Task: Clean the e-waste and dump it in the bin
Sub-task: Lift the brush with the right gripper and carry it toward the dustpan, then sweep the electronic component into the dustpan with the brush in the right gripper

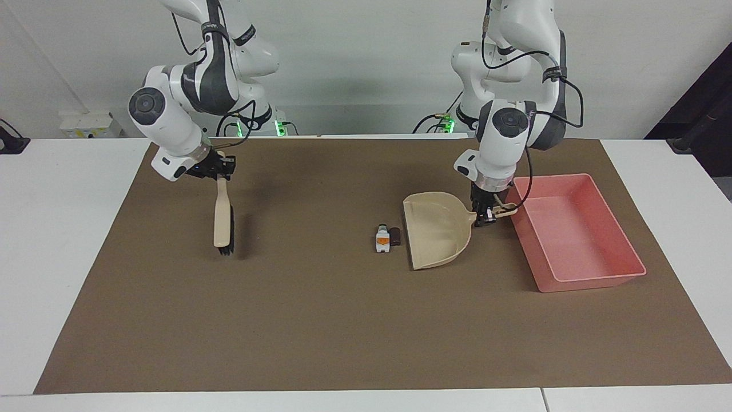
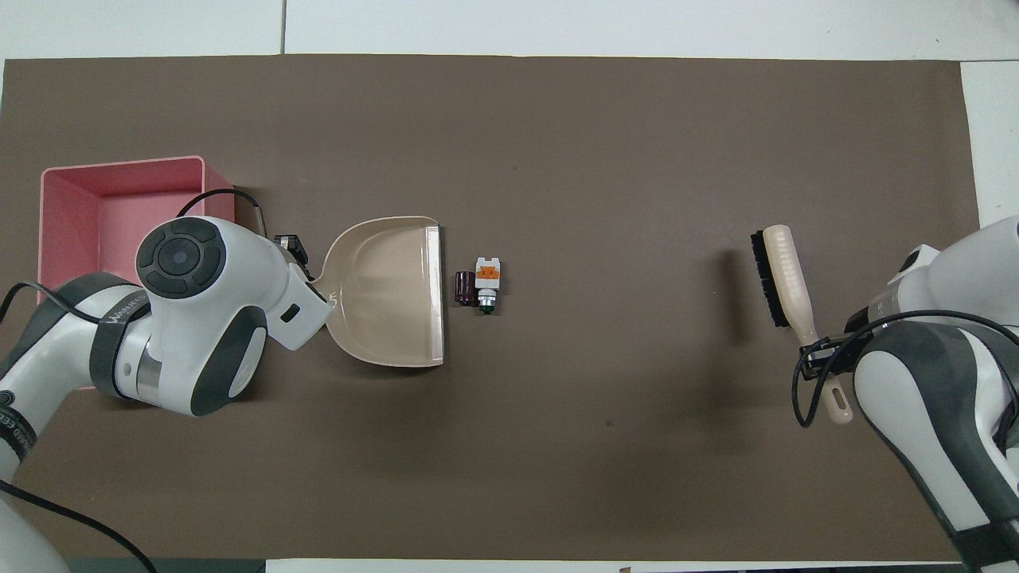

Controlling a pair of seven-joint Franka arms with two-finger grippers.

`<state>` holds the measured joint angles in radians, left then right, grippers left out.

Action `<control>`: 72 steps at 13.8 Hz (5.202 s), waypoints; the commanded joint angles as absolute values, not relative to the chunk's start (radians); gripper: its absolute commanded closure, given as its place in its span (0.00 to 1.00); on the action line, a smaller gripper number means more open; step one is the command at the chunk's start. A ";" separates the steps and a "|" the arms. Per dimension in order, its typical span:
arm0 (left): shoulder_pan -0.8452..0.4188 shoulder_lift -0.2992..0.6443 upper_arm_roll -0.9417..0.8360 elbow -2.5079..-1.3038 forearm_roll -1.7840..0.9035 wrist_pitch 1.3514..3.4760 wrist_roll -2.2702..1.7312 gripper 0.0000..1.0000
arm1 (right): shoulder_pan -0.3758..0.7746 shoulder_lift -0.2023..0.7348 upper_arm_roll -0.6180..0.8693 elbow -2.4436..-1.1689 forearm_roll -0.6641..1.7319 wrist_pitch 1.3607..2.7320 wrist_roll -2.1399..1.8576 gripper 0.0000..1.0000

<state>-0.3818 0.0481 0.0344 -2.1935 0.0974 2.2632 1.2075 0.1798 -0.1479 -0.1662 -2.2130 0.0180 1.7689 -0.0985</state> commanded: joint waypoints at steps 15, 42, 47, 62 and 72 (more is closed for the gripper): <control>-0.408 0.028 0.043 -2.223 0.186 2.256 1.177 1.00 | 0.653 0.335 -0.153 -1.706 0.165 1.818 0.431 1.00; -0.420 0.014 0.043 -2.243 0.186 2.252 1.178 1.00 | 0.815 0.334 -0.115 -1.795 0.176 1.838 0.640 1.00; -0.416 0.015 0.043 -2.243 0.186 2.253 1.178 1.00 | 0.816 0.336 -0.114 -1.790 0.209 1.845 0.644 1.00; -0.411 0.015 0.041 -2.243 0.186 2.255 1.183 0.98 | 0.877 0.367 -0.080 -1.764 0.321 2.006 0.689 1.00; -0.394 0.015 0.040 -2.250 0.146 2.284 1.209 0.99 | 0.910 0.377 -0.066 -1.718 0.371 2.043 0.782 1.00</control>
<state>-0.4008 0.0440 0.0358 -2.2185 0.1571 2.2637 1.1975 0.9109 0.3667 -0.0697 -1.7349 0.3502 2.0305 0.7580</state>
